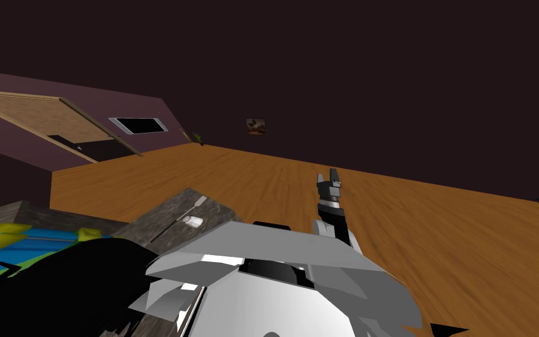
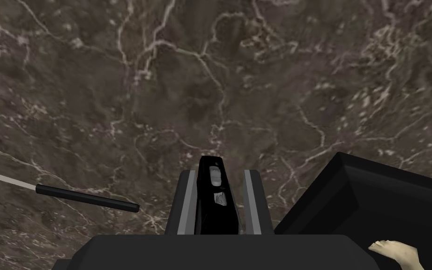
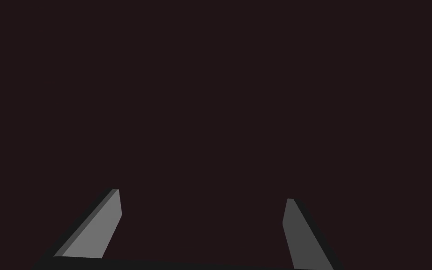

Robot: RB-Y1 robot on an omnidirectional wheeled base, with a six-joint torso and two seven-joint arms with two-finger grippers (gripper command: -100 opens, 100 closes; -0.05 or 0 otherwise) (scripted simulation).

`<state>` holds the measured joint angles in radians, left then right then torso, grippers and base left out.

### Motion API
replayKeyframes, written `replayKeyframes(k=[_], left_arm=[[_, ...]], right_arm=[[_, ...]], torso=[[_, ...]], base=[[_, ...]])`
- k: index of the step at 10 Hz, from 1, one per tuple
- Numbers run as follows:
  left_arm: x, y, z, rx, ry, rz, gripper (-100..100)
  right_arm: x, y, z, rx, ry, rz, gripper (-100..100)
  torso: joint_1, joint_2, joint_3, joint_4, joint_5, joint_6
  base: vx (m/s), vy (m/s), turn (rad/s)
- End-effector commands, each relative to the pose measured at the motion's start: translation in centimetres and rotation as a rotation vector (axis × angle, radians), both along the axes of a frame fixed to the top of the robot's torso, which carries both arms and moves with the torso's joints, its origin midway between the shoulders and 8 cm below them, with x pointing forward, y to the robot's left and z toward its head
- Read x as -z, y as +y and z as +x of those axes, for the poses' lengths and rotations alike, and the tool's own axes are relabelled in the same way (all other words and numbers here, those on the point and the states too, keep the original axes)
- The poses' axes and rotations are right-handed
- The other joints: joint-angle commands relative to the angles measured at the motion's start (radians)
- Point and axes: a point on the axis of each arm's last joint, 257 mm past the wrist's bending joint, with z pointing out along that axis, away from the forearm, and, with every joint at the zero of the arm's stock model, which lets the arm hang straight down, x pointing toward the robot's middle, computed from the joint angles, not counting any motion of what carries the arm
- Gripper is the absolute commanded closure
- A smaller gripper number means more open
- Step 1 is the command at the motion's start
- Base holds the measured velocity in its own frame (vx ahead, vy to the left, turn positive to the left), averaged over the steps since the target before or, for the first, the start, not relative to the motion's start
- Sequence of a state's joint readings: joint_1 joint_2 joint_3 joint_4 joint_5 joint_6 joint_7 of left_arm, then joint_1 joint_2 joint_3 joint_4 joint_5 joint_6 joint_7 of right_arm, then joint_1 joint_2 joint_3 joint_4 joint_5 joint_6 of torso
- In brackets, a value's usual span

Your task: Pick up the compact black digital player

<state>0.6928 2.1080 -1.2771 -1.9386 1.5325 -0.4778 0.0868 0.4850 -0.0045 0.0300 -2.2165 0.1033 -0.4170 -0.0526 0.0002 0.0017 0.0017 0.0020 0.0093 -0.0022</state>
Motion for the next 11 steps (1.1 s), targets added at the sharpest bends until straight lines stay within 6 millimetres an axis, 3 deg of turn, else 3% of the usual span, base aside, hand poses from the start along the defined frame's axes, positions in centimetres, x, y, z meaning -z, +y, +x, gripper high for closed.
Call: replayKeyframes(k=[1, 2, 4, 6, 8, 10, 11], left_arm=[[0.2, -1.6, -0.1, -0.014, -0.001, -0.028, 100], [-0.7, -1.2, 0.8, 0.008, 0.023, -0.003, 100], [-0.4, -3.4, 0.9, -0.014, 0.021, -0.038, 100], [-1.2, -3.8, 1.5, 0.003, 0.044, -0.028, 100], [-1.2, -5.9, 1.6, -0.017, 0.045, -0.061, 100], [-1.1, -5.9, 1.3, -0.015, 0.046, -0.062, 100], [-1.1, -6.0, 1.2, -0.017, 0.047, -0.064, 0]], right_arm=[[0.0, 0.0, 0.0, 0.000, 0.000, 0.000, 0], [0.0, 0.0, 0.0, 0.000, 0.000, 0.000, 0], [0.0, 0.0, 0.0, 0.000, 0.000, 0.000, 0], [0.0, 0.0, 0.0, 0.000, 0.000, 0.000, 0], [0.0, 0.0, 0.0, 0.000, 0.000, 0.000, 0], [0.0, 0.0, 0.0, 0.000, 0.000, 0.000, 0], [0.0, 0.0, 0.0, 0.000, 0.000, 0.000, 0]], torso=[[0.000, 0.000, 0.000, 0.000, 0.000, 0.000], [-0.001, -0.001, -0.001, 0.000, 0.000, 0.000], [0.001, 0.001, 0.000, 0.000, -0.001, 0.000], [-0.002, -0.003, -0.002, -0.001, -0.001, 0.000], [0.000, 0.000, -0.001, -0.001, -0.001, 0.000], [-0.002, -0.003, -0.002, -0.001, -0.001, 0.000], [-0.002, -0.003, -0.002, -0.001, -0.001, 0.000]], base=[[-0.012, 0.016, 0.002], [-0.070, 0.045, 0.021], [-0.052, 0.040, -0.010], [-0.026, 0.016, 0.007], [-0.054, 0.044, -0.008], [-0.005, 0.003, 0.003], [0.000, 0.000, 0.000]])
